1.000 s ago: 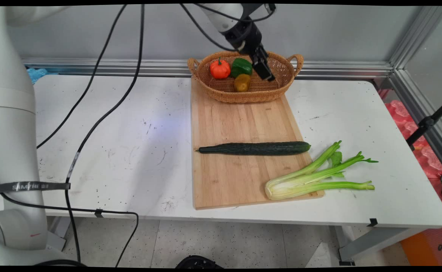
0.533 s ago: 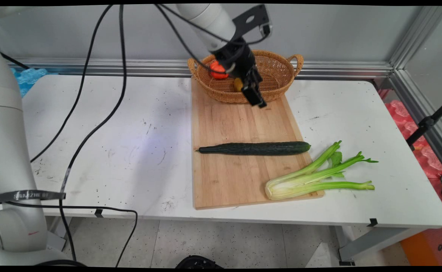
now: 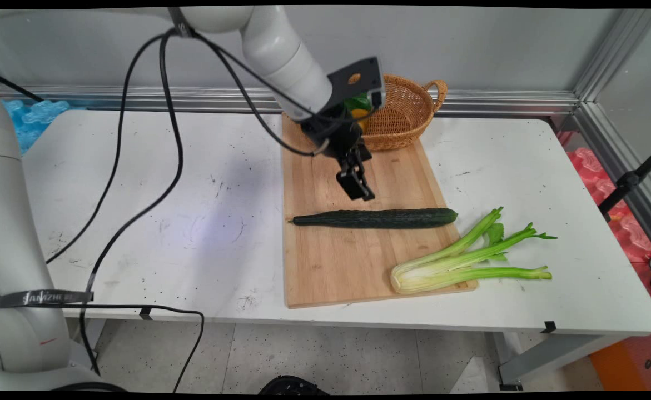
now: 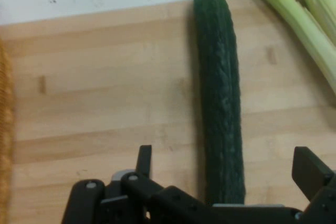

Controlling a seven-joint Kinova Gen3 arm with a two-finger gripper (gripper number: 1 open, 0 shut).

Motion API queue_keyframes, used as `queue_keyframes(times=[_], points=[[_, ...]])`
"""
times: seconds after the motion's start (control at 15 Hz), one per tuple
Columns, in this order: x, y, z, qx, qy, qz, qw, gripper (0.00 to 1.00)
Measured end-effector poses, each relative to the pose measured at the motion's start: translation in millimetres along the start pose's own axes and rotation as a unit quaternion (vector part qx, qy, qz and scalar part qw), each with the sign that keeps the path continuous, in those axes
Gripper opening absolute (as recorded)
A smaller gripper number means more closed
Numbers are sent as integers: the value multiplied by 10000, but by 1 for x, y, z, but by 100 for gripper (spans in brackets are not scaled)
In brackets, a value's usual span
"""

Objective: Pick up the cucumber from the cutting board

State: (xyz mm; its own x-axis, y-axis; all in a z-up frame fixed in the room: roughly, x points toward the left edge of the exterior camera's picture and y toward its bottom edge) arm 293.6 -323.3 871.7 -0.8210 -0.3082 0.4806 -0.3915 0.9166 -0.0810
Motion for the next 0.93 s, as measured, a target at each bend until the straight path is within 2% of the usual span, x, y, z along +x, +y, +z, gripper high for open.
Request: queue_keyframes(times=[0.4, 0.93], points=[[-13, 16, 30, 26, -10, 15, 10000, 100], [-20, 13, 65, 114, 110, 41, 9999, 100]])
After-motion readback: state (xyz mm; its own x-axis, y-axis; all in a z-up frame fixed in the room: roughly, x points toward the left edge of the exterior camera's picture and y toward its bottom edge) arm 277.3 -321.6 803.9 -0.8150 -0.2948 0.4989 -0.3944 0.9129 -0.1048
